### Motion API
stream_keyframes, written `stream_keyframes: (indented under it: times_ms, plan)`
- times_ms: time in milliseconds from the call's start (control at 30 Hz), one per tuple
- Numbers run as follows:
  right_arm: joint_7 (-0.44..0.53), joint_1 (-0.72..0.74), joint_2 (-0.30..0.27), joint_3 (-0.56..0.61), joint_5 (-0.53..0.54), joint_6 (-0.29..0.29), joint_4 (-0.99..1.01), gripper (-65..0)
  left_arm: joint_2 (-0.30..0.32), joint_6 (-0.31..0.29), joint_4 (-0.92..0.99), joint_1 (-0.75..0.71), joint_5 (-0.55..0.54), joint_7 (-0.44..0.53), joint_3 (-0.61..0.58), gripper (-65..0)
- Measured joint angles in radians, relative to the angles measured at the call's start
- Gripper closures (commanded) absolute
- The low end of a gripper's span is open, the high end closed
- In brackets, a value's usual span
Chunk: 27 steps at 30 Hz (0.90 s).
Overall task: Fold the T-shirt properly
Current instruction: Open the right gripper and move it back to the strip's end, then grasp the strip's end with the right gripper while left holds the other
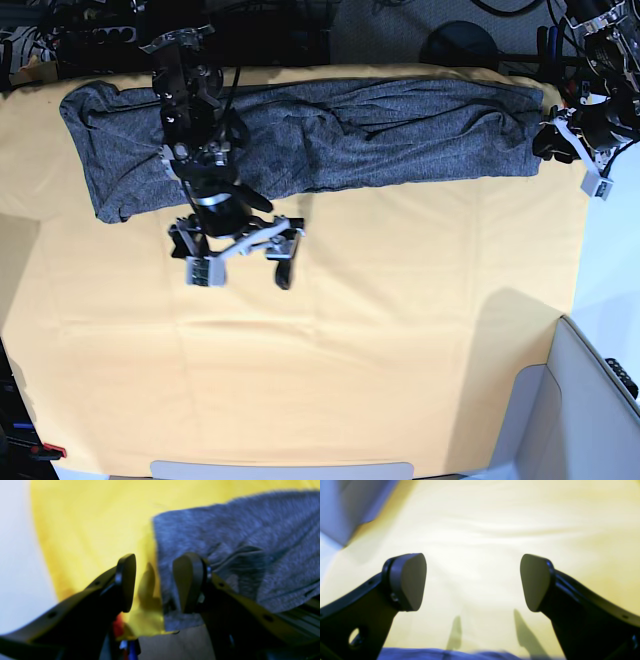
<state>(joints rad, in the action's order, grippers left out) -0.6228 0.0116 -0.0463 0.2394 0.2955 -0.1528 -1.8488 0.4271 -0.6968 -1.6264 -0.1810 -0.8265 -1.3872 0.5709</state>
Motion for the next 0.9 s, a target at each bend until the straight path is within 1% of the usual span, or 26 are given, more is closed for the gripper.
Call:
stream_keyframes:
  times_ms: [33,167,233,300,433,533,633,700,800,900]
  plan:
    - [-0.003,-0.020,-0.007,-0.029,-0.005,-0.002,-0.015,-57.5,0.000,0.000,0.003,0.001,-0.002,0.000,-0.013,-27.7]
    - [-0.004,-0.109,-0.003,-0.165,0.002,-0.001,-0.095,-57.5,0.003,-0.002,0.080,0.000,-0.006,0.001,-0.019,-27.7]
    - [0.000,-0.135,-0.003,-0.214,0.002,-0.001,-0.116,-57.5,0.023,-0.002,0.115,-0.007,0.004,0.000,-0.017,-27.7]
    - [-0.001,-0.161,0.001,-0.269,0.006,0.015,-0.124,-57.5,0.036,0.000,0.126,-0.007,0.004,0.000,-0.008,-27.7]
    - [-0.001,-0.200,0.000,-0.340,-0.003,0.003,-0.126,-57.5,0.044,0.000,0.126,0.001,0.002,0.003,-0.005,-27.7]
    - [-0.001,-0.212,0.000,-0.375,0.000,0.007,-0.126,-57.5,0.040,0.000,0.126,0.000,-0.003,0.000,0.029,-28.2]
    - [-0.002,-0.224,0.003,-0.407,0.002,0.010,-0.126,-57.5,0.048,0.000,0.126,-0.005,0.003,-0.001,0.034,-32.9]
    - [-0.002,-0.232,0.002,-0.431,0.003,0.013,-0.126,-57.5,0.056,0.000,0.126,-0.004,-0.030,-0.022,0.034,-36.3]
    - [0.000,-0.237,0.002,-0.461,0.002,0.010,-0.126,-57.5,0.076,-0.001,0.126,-0.005,-0.111,-0.019,0.034,-41.1]
    - [-0.002,-0.248,0.002,-0.465,0.002,0.010,-0.126,-57.5,0.090,0.000,0.126,-0.011,-0.155,-0.014,0.035,-42.1]
